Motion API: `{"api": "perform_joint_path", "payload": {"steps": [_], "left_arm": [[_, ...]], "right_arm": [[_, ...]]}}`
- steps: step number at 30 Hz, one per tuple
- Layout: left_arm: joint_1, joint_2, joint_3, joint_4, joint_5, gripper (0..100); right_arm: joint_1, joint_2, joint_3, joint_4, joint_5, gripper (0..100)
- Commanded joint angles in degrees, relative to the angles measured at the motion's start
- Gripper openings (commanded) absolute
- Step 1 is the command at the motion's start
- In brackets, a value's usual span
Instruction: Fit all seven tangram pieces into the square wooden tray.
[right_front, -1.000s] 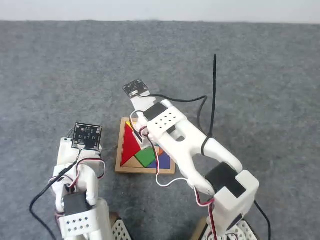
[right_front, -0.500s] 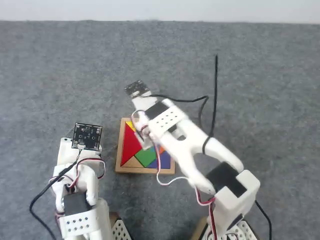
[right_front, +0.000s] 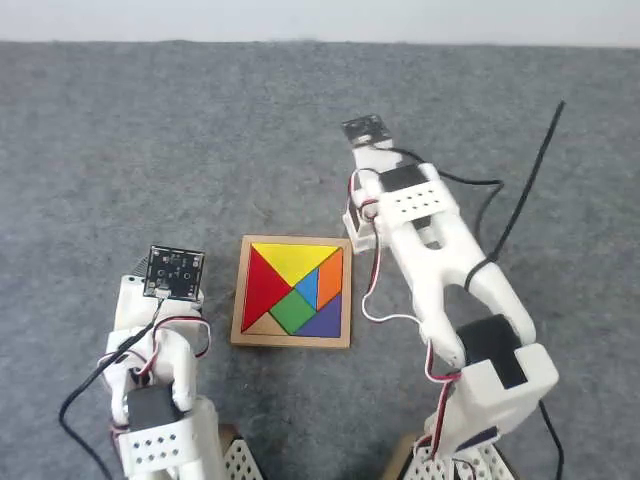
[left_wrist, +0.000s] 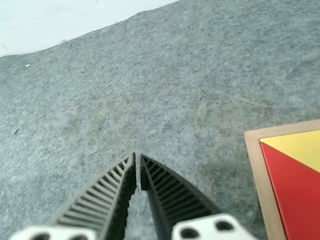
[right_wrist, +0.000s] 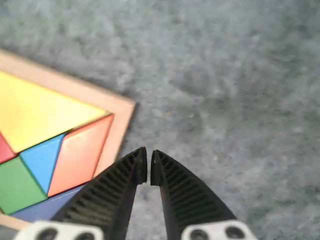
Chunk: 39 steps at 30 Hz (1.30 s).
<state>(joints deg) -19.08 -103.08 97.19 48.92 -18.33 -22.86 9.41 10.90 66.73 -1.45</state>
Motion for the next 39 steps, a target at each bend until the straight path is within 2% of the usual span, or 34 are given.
{"api": "perform_joint_path", "payload": {"steps": [1, 7, 13, 16, 23, 32, 39], "left_arm": [[0.2, -1.1, -0.8, 0.2, -0.5, 2], [0.4, -1.1, -0.8, 0.2, -0.4, 2], [0.0, -1.1, -1.0, -0.1, -0.2, 1], [0.2, -1.1, -1.3, -0.1, 2.1, 1], [0.0, -1.0, -0.7, 0.4, 2.0, 1], [-0.1, -1.1, -0.7, 12.0, 2.0, 2], [-0.1, -1.1, -0.7, 21.9, 2.0, 2]], "right_arm": [[0.8, -4.1, -1.3, -1.4, -0.8, 3.0], [-2.1, -4.5, 4.4, -8.3, -1.0, 2.8], [-3.2, -4.8, 7.4, -10.5, -1.1, 2.5], [-3.6, -5.6, 10.5, -13.8, -1.1, 0.7], [-3.4, -19.1, 26.7, -28.8, -0.8, 0.8], [-3.4, -33.5, 45.0, -47.4, -0.7, 0.8], [-3.5, -34.2, 46.9, -49.8, -0.8, 0.8]]}}
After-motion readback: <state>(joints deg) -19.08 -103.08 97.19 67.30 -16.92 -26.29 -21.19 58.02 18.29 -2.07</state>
